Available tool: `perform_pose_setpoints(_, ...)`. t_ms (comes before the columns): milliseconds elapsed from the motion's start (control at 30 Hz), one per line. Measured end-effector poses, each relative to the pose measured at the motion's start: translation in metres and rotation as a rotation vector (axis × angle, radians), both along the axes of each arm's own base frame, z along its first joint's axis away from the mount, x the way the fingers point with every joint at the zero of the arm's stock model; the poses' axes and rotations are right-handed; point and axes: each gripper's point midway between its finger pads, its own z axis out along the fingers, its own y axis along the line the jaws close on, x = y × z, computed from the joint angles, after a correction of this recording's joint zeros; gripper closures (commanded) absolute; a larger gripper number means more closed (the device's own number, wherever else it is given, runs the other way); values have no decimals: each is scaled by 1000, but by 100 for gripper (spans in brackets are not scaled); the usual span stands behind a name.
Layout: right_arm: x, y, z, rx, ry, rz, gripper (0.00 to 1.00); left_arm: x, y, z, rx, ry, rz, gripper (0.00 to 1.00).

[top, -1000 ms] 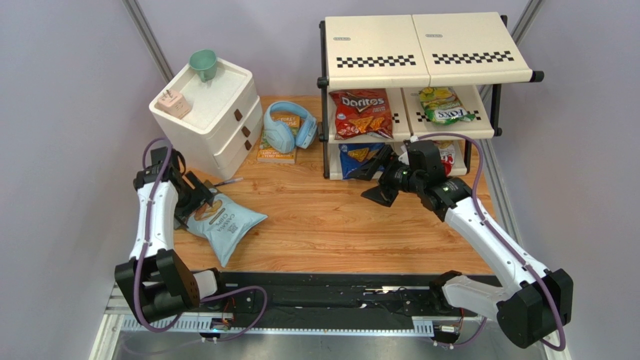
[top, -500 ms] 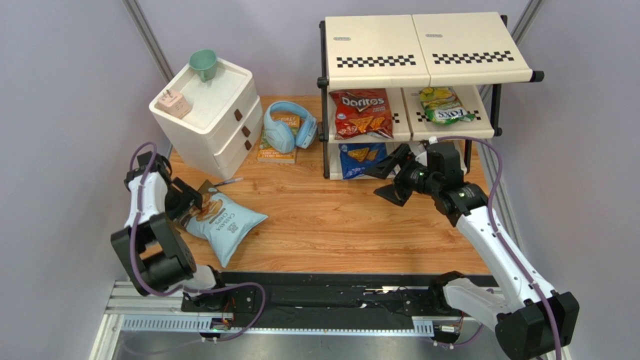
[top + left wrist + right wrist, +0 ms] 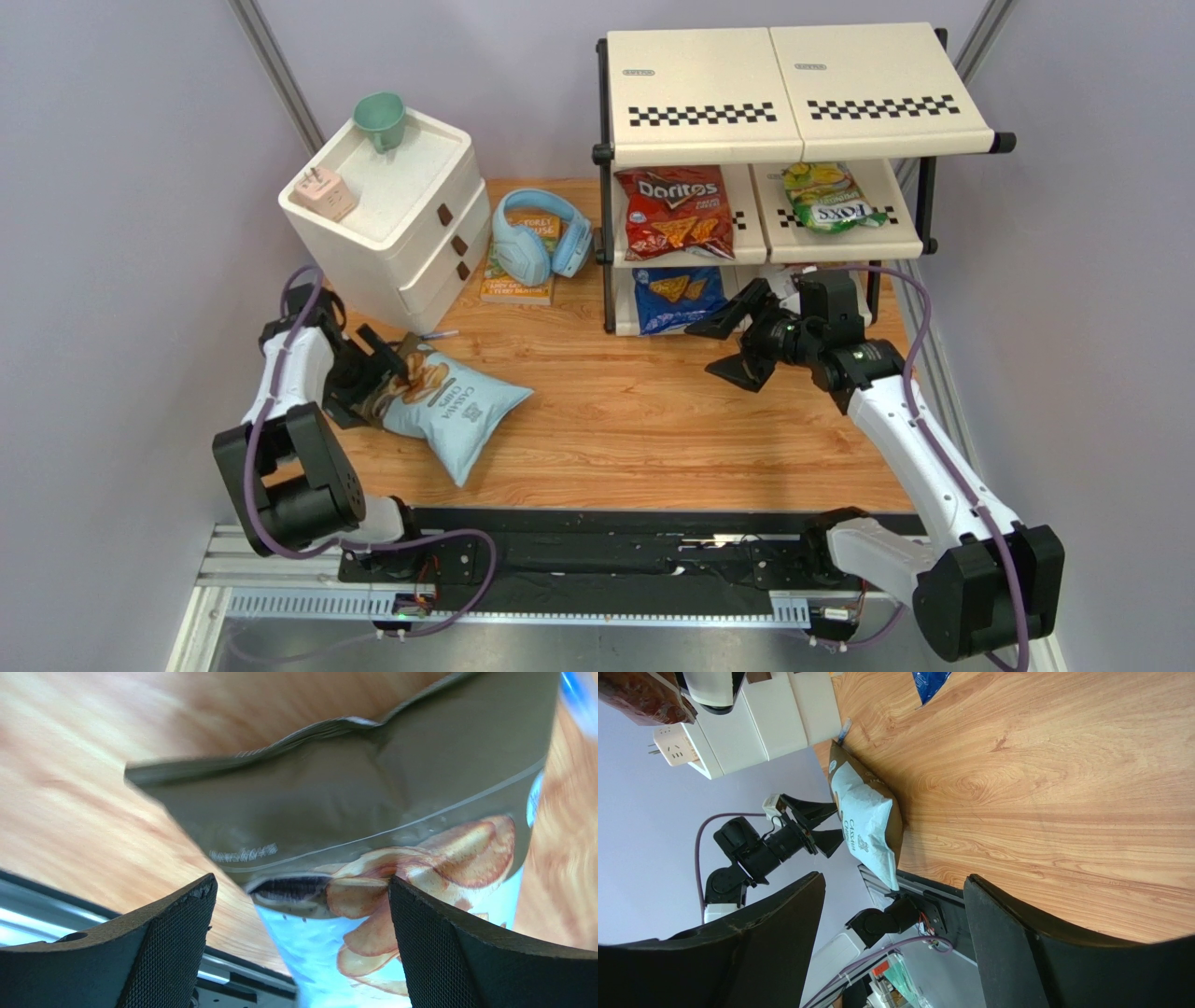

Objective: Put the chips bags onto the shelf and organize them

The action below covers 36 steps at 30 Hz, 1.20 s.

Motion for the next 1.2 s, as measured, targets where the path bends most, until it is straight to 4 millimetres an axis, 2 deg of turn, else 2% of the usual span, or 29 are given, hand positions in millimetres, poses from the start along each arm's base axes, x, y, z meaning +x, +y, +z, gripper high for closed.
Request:
perform_pose_setpoints(267, -2, 2, -1, 5, 4, 17, 22, 14, -77, -2, -16, 18, -313, 5)
perform_pose_setpoints(467, -9, 0, -4, -4, -3, 26, 22, 15, -119, -6, -24, 28, -469, 5)
perform_pose_setpoints(700, -26, -4, -17, -17, 31, 31, 22, 18, -176, -5, -45, 18, -631, 5)
perform_pose_setpoints(833, -31, -5, -22, -20, 42, 34, 22, 29, -203, -2, -64, 23, -677, 4)
perform_pose_setpoints(900, -35, -4, -25, -22, 48, 40, 22, 37, -212, 1, -70, 6, -685, 2)
perform_pose_setpoints(1033, -44, -5, -33, -23, 57, 47, 22, 45, -215, 15, -65, -44, -683, 1)
perform_pose_setpoints(1200, -55, -2, -42, -18, 72, 57, 23, 45, -214, 59, -82, -192, -687, 3)
